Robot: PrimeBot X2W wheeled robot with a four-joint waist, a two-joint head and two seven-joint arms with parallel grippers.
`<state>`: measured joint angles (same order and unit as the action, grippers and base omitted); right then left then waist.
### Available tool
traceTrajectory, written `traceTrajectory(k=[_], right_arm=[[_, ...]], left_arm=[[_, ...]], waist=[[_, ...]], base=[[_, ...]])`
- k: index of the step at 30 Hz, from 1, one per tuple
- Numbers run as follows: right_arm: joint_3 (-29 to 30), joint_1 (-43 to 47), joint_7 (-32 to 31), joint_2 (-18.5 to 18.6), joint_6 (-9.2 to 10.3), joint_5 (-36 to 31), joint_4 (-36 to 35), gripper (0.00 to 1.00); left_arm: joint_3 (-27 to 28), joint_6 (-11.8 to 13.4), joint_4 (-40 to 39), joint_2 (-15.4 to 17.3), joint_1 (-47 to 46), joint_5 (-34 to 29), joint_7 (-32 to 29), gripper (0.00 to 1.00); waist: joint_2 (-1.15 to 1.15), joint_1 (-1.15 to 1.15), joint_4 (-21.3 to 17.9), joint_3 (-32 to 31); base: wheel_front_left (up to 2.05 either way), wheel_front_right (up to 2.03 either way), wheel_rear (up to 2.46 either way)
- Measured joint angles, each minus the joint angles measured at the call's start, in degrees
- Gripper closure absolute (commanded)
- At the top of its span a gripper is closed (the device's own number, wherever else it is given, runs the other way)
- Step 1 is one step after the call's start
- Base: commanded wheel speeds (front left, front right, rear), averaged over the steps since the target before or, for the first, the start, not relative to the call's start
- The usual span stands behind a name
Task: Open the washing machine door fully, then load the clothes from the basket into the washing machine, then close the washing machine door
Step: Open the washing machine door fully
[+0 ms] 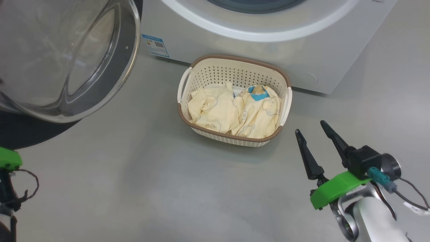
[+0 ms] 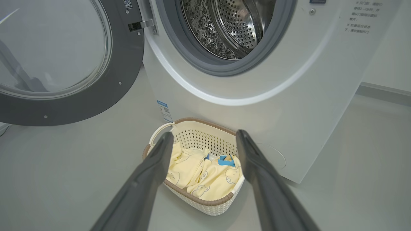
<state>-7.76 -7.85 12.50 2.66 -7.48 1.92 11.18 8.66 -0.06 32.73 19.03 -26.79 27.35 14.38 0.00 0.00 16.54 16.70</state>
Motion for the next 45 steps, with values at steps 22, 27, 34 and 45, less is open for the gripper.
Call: traceTrajectory(k=[22, 27, 34, 45], right_arm=[[0.1, -0.87, -0.58, 0.03, -0.01, -0.32, -0.43, 0.0], [0.15, -0.8, -0.41, 0.04, -0.01, 0.33, 0.03, 0.0], [0.68, 0.01, 0.88, 0.03, -0.01, 2.55, 1.04, 0.0], [0.02, 4.09, 1.82, 0.01, -0.01, 5.72, 2.14, 0.0]], left_arm=[[8.47, -3.01, 5.92, -0.3, -5.37, -5.28, 0.24, 1.0], [9.67, -3.63, 2.77, -1.6, -4.16, -7.25, 0.24, 1.0], [9.67, -4.99, -3.31, -3.37, 1.54, -9.7, 0.24, 1.0], [7.53, -5.52, -16.41, -5.7, 11.8, -11.5, -0.36, 1.0]], waist=[[0.0, 0.0, -2.03, 0.73], [0.0, 0.0, -2.4, -0.78], [0.0, 0.0, -3.77, -4.04], [0.0, 0.0, -8.78, -9.43]], base=[[0.0, 0.0, 0.0], [0.0, 0.0, 0.0], [0.0, 0.0, 0.0], [0.0, 0.0, 0.0]])
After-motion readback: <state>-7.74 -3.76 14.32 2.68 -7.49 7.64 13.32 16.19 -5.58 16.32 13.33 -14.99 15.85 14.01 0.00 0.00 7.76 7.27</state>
